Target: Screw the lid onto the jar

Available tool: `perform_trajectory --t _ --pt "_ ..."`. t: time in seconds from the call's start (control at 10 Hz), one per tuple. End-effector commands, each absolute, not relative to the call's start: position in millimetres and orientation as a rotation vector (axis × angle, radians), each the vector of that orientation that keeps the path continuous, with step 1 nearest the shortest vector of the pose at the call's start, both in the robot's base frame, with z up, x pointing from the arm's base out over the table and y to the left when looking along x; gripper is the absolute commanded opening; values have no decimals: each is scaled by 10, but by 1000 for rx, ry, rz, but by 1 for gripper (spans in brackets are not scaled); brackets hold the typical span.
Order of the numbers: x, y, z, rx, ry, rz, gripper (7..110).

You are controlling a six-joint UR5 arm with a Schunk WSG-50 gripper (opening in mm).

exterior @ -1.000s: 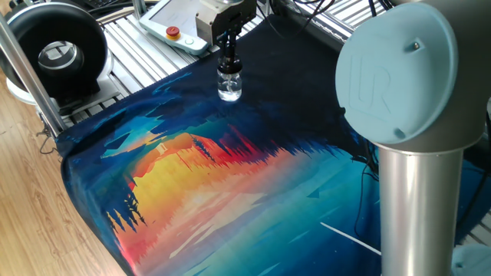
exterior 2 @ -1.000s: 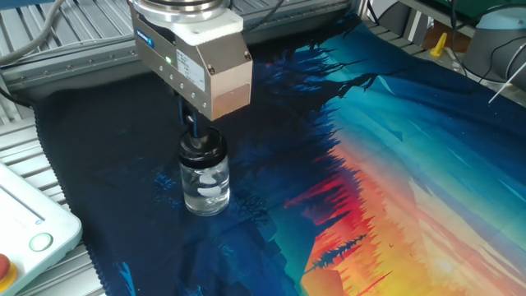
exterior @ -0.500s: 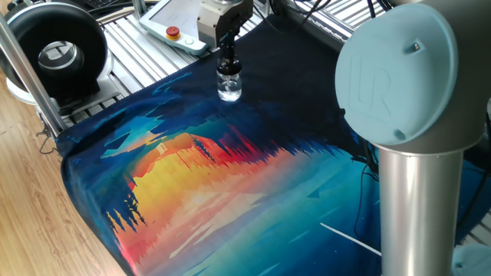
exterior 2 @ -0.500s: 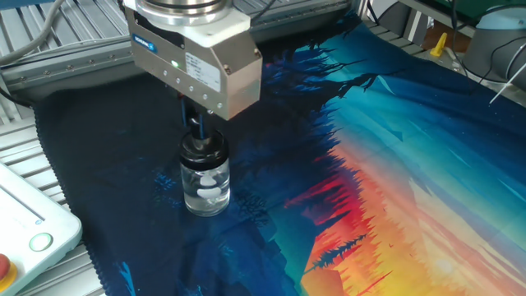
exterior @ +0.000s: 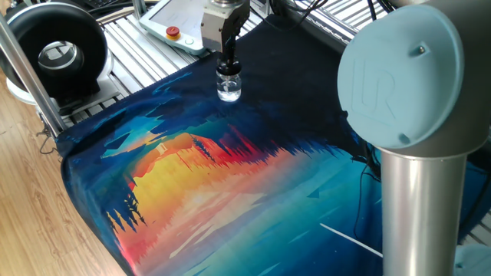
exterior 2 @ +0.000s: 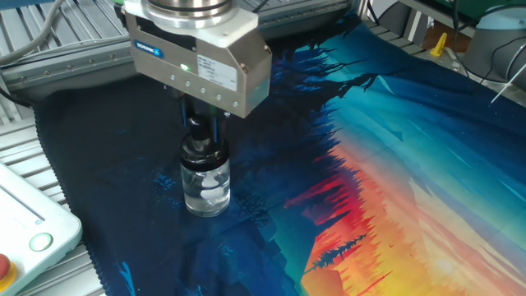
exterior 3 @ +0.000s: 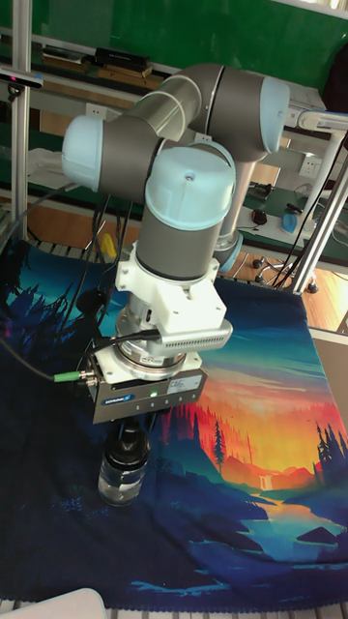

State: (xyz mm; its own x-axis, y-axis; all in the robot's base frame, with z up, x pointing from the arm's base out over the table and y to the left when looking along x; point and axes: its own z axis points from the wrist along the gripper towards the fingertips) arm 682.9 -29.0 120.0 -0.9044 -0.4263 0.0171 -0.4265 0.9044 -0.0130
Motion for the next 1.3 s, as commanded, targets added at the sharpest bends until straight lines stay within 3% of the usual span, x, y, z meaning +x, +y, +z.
perform_trajectory --t 0.0,0.2,0.3,1.2 --pt "6764 -274 1191 743 -3032 74 44" --pt "6768 -288 1192 745 -3031 102 44" --pt "6773 -290 1196 741 -3031 106 22" --pt "6821 -366 1280 974 -2919 1 22"
